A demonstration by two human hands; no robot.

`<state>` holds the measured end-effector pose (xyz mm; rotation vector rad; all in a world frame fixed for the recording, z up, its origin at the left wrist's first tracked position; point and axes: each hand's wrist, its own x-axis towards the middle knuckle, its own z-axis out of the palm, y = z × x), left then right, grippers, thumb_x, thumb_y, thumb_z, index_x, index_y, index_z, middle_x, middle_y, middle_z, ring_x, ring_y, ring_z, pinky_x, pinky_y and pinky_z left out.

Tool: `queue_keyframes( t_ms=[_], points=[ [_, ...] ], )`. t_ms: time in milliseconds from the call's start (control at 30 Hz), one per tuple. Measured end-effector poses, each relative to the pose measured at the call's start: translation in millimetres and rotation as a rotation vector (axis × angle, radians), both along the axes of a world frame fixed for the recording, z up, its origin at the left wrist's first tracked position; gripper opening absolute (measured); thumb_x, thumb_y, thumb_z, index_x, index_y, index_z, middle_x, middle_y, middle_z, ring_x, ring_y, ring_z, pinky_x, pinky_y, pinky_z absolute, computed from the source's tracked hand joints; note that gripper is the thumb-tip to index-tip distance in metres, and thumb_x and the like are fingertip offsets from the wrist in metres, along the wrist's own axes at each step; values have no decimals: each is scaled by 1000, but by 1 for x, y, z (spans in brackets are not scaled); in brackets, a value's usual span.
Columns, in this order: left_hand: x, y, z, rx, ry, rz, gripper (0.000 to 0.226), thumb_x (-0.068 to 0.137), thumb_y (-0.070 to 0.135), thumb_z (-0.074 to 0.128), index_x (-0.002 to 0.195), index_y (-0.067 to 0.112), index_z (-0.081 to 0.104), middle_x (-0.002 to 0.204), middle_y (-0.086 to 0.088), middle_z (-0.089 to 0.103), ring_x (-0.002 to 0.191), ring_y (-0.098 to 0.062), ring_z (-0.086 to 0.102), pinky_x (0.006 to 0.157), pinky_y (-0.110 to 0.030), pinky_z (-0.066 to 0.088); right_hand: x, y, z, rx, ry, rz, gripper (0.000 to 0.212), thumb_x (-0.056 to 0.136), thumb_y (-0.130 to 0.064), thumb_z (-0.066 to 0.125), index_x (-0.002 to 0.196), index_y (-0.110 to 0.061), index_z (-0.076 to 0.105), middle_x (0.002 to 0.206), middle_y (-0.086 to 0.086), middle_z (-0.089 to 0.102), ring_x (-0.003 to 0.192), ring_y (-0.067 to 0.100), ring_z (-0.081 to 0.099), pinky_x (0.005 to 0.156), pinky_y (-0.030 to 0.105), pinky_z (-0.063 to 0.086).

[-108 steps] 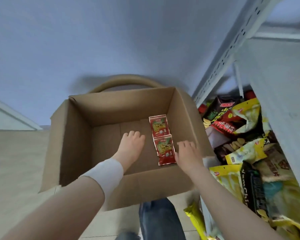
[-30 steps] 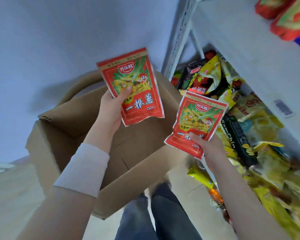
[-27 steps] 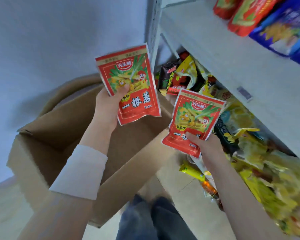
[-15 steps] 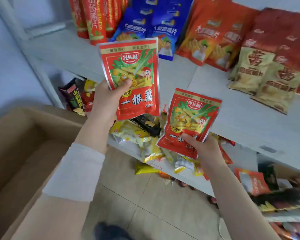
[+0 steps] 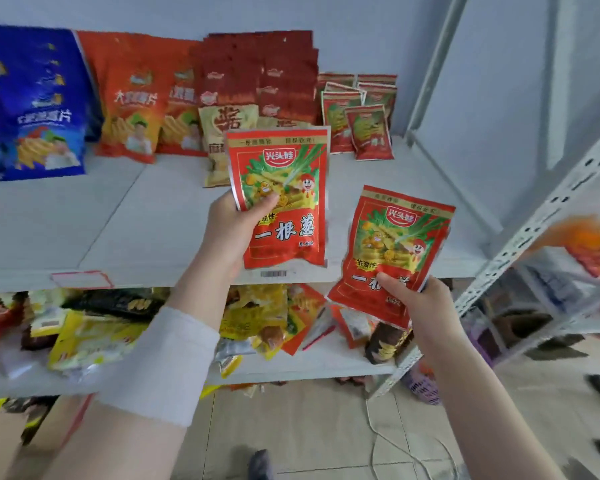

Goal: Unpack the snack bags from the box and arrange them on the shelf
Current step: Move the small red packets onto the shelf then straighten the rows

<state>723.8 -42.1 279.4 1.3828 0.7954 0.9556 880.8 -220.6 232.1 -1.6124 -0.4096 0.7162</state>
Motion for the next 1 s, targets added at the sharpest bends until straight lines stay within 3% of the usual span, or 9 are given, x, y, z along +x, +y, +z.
queue_keyframes(
  t_ms=[200,300,367,467,567,633,833,933,1000],
  points=[
    [84,30,-8,-6,47,-40,10,84,25,68,92,28,62,91,6,71,82,-14,70,72,-32,54,77,22,6,-9,-42,-38,17,75,-20,75,90,-19,65,91,4,72,82,20,69,67,29,53],
    [126,62,-14,30,77,-21,8,85,26,67,85,30,60,88,9,68,82,-13,67,70,-29,53,118,61,9,-26,-99,-43,17,76,-21,75,86,-24,62,90,4,71,80,20,68,69,34,56],
    [153,85,-19,37,87,-5,7,85,27,67,85,29,60,87,9,67,82,-14,66,69,-28,53,144,92,8,-30,-125,-76,17,76,-20,75,84,-24,59,87,2,68,75,16,66,63,30,55],
    [187,118,-28,18,127,23,9,87,26,64,94,23,60,90,6,66,80,-13,65,64,-22,52,177,136,5,-100,-145,-74,23,79,-21,73,95,-20,57,90,0,66,73,11,61,57,20,51],
    [224,153,-34,31,182,37,11,87,28,64,97,25,59,97,1,68,84,-16,66,72,-29,51,211,177,0,-147,-120,-53,38,79,-23,73,113,-16,56,109,8,66,91,24,63,80,35,52],
    [249,173,-40,22,225,39,17,88,30,63,103,22,60,96,3,67,79,-11,64,64,-23,47,238,203,-5,-178,-139,-48,40,79,-25,72,115,-16,56,110,7,64,95,25,62,85,38,50],
    [305,217,-59,39,315,93,26,89,27,61,113,17,57,98,5,63,83,-11,62,63,-20,45,294,269,-17,-210,-172,72,38,83,-27,68,116,-14,56,104,2,63,89,18,61,73,27,46],
    [318,230,-65,33,366,142,29,90,26,59,116,15,53,106,4,61,87,-10,57,60,-15,39,314,296,-28,-279,-330,121,60,68,-52,70,116,-17,58,118,7,61,102,24,61,86,40,52],
    [324,234,-68,32,384,168,29,91,27,59,116,15,53,109,3,62,90,-11,58,63,-16,41,325,304,-39,-319,-417,150,81,53,-69,60,119,-24,57,126,6,57,115,28,54,95,49,48]
  ],
)
